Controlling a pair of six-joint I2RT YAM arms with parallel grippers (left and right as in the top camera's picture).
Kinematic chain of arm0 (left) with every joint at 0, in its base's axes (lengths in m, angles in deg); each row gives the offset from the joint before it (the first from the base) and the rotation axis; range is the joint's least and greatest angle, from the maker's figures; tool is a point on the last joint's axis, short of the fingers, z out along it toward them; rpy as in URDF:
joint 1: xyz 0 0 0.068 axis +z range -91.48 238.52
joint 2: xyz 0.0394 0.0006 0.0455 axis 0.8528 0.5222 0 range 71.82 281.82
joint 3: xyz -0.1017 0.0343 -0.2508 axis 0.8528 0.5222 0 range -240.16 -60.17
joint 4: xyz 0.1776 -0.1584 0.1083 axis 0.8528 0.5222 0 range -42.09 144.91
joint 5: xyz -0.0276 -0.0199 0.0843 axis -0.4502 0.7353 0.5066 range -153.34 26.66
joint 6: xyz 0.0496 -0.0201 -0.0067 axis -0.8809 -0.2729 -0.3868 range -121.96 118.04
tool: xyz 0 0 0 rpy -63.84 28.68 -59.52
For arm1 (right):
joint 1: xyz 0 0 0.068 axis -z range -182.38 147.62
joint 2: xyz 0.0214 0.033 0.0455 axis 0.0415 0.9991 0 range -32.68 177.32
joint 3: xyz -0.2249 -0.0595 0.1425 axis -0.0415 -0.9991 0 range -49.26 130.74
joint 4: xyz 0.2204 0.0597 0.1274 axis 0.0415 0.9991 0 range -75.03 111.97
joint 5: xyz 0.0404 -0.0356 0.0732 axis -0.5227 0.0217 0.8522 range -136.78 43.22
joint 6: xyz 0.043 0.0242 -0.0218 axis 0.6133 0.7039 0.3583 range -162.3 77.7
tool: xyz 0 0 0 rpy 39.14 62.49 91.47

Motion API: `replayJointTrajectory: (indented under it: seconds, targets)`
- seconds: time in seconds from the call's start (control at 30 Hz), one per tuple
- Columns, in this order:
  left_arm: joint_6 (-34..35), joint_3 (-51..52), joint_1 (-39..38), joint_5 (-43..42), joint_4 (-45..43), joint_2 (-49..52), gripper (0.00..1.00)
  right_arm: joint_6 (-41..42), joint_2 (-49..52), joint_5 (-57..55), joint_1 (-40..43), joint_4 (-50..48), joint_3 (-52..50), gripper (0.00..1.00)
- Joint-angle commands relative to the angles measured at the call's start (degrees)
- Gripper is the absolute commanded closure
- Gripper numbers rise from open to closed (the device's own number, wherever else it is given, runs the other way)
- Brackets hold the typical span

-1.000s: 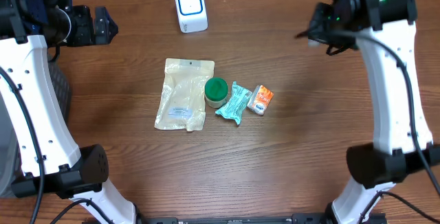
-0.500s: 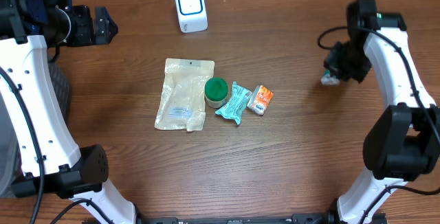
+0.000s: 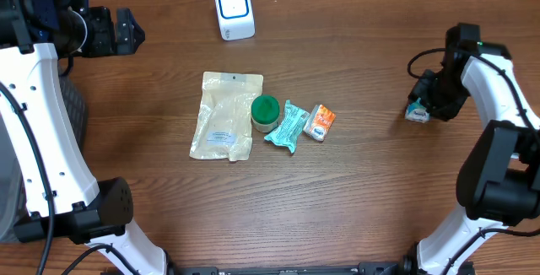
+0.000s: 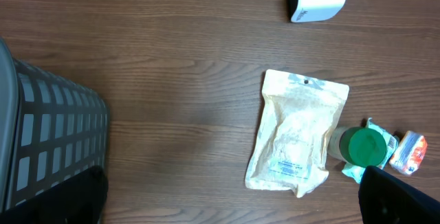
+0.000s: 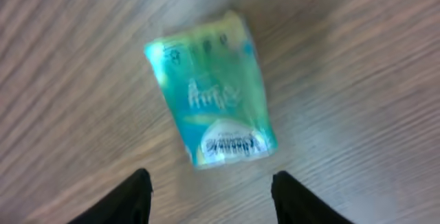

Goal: Scan the item barcode
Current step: 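Carry the teal box to the right side and release it on the table, then move the right gripper back over the orange box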

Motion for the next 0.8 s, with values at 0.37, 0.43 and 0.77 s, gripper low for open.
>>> replayJointTrajectory:
  seconds: [0.37, 0.43, 0.77]
  targets:
    - [-0.85, 0.07, 0.22, 0.20, 0.09, 0.13, 0.00, -2.62, -0.28, 15.67, -12.15, 14.56, 19.32, 0.44]
    - [-0.87, 0.07, 0.22, 0.20, 0.09, 0.13, 0.00, 1.44, -0.28, 15.65, -15.08, 13.57, 17.38, 0.44]
    - [-0.85, 0.07, 0.22, 0.20, 0.09, 0.13, 0.01, 13.77, -0.28, 9.92, -25.83, 7.69, 10.45, 0.48]
